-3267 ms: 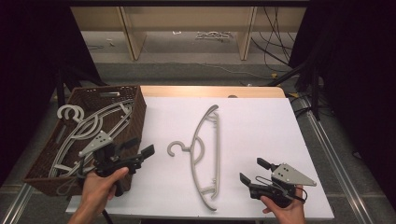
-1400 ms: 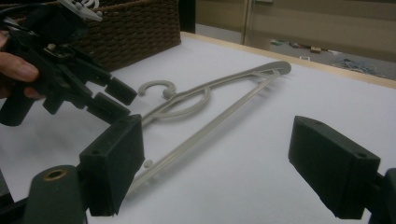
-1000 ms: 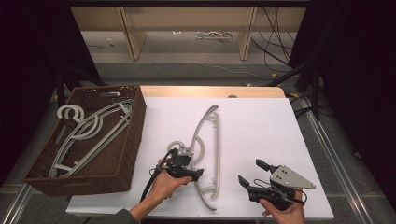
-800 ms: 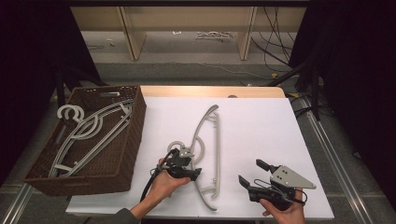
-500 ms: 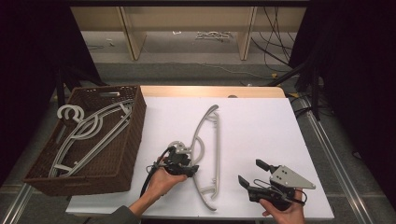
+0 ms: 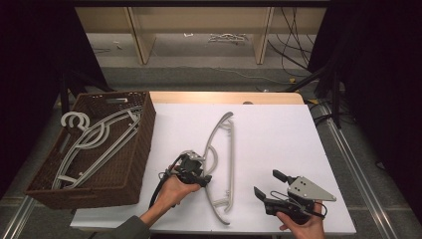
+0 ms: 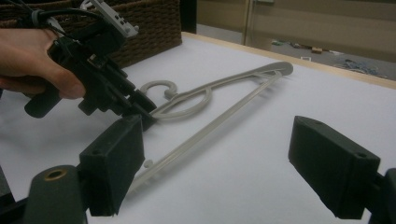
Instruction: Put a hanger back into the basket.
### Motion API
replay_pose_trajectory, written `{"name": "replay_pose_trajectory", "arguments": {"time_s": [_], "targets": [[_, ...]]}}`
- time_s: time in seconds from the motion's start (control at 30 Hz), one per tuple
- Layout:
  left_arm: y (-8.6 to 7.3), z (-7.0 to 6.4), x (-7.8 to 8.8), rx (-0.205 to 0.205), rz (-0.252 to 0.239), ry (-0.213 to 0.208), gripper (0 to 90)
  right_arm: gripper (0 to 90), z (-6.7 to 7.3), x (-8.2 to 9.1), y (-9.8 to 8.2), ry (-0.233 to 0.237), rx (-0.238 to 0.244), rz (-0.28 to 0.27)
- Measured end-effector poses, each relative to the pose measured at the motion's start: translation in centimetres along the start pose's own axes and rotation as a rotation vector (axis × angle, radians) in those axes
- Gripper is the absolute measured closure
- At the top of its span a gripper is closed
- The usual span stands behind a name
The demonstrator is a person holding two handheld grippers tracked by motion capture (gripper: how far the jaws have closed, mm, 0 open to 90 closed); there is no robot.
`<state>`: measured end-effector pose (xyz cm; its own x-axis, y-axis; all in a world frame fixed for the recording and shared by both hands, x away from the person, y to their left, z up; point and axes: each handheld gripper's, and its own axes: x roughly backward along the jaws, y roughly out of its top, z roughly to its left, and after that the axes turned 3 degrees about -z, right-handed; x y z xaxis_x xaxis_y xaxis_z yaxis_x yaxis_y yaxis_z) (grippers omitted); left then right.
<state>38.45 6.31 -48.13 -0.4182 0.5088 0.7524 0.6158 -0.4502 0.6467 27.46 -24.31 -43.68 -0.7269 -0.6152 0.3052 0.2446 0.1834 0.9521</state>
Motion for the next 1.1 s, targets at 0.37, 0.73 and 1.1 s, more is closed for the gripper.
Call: {"name": "replay_pose_trajectory", "arguments": {"time_s": [0.37, 0.73, 1.1], "targets": [[2.2, -0.2, -0.5, -0.005, 0.157, 0.015, 54.6, 19.4, 0.1, -0.3, -0.1, 0.007, -0.002, -0.019], [2.8, 1.7, -0.5, 0.017, 0.199, -0.065, 72.0, 19.4, -0.1, -0.1, -0.1, 0.004, -0.002, -0.013], [3.5, 1.6, -0.7, -0.076, 0.268, -0.047, 73.8, 19.4, -0.1, -0.2, -0.1, 0.013, -0.011, -0.033]]}}
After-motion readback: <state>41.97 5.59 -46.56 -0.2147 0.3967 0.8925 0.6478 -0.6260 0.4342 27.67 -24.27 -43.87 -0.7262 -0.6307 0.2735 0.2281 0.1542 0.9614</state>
